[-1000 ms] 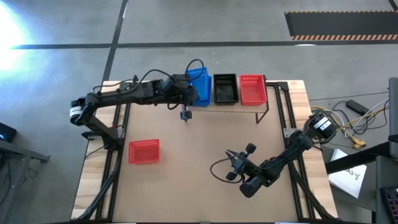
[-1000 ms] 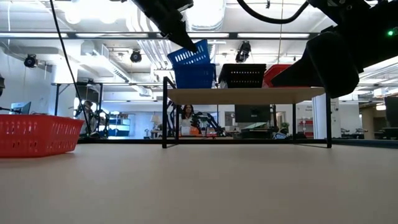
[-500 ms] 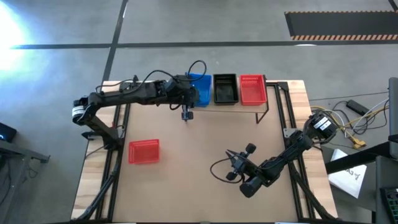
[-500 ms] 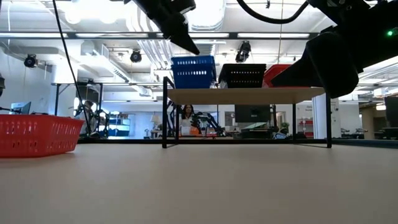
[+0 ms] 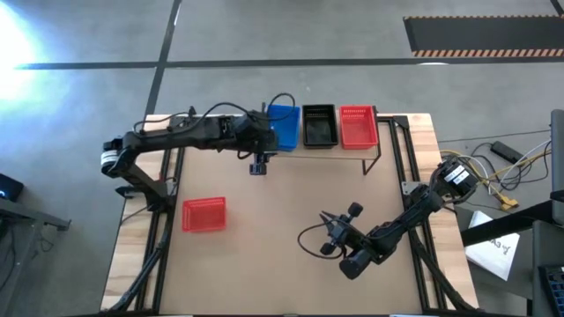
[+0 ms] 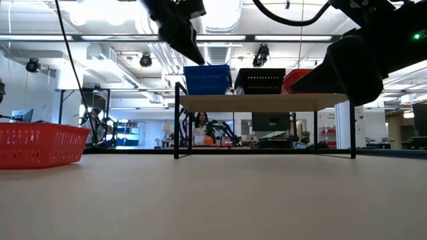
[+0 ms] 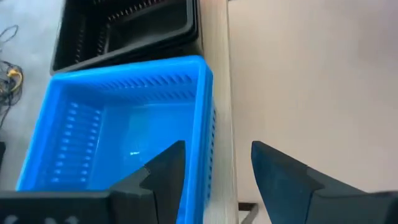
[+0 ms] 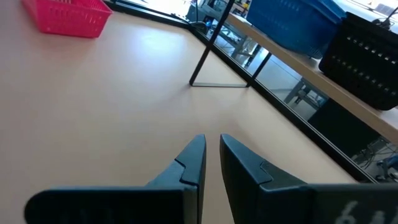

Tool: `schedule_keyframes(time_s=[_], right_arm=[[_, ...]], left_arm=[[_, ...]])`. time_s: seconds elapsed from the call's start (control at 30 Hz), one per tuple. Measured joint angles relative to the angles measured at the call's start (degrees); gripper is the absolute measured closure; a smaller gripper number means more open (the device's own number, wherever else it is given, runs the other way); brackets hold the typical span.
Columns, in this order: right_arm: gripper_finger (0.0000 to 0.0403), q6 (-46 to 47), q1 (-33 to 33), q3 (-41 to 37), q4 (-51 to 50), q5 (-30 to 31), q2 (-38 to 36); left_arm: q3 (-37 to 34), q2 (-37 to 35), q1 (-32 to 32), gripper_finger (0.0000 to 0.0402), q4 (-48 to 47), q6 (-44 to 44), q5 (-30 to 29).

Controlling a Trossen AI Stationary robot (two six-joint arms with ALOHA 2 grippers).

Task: Stack baskets on shelf by color
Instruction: Stack the blue basket on top of the stacked blue baskets on the shelf

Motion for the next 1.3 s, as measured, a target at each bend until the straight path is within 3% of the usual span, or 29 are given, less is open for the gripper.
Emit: schedule_keyframes(time_s=[0.4,0.83,1.3], right_arm=[[0.0365,0.3,-0.4,0.0,0.0,0.0,0.0],[0.0364,0.4,-0.4,0.0,0.1,0.0,0.0],[0.0365,0.9,-0.4,0.0,0.1,0.0,0.0]], left_arm=[[-3.0,1.7,0.0,0.0269,14.5,-1.3,-1.9],[-0.1,0.7,-0.6,0.0286,5.4,-1.7,-2.7],[-3.5,3.2,0.1,0.0286,16.9,-2.5,-2.7]])
